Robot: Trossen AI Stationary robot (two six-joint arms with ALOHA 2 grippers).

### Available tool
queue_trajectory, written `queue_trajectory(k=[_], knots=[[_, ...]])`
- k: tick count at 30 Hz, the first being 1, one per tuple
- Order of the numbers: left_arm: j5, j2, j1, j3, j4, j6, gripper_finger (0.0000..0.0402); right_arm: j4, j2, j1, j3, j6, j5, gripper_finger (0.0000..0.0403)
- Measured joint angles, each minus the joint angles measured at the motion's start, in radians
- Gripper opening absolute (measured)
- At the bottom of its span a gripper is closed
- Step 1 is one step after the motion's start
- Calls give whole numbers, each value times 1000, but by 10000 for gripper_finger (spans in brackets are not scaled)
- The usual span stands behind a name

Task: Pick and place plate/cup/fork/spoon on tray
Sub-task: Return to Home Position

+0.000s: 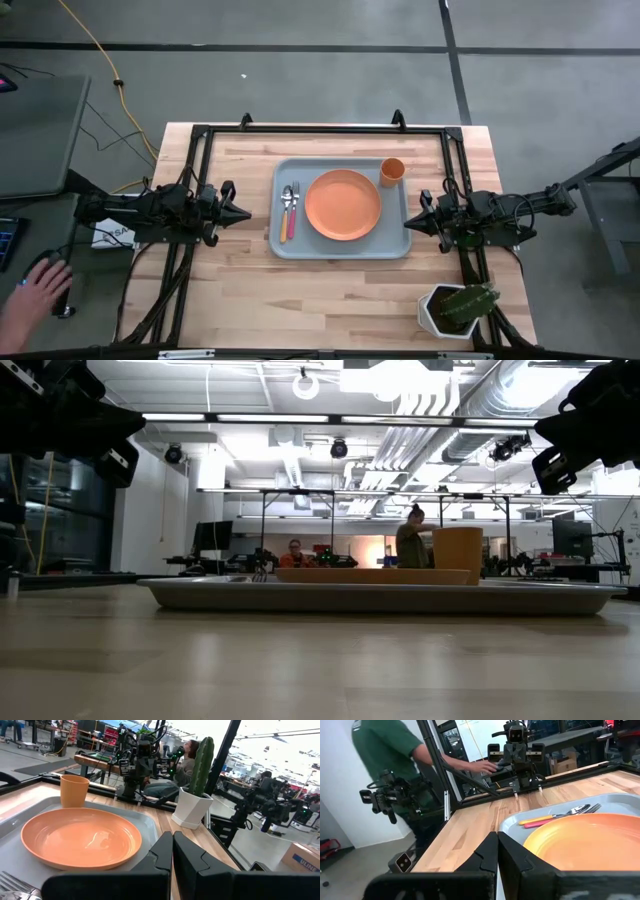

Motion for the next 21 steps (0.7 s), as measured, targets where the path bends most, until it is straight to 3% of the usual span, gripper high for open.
queue_trajectory(k=[21], knots=[[0,0,0,0,0,0,0,0,0,0,0,-3,0,0]])
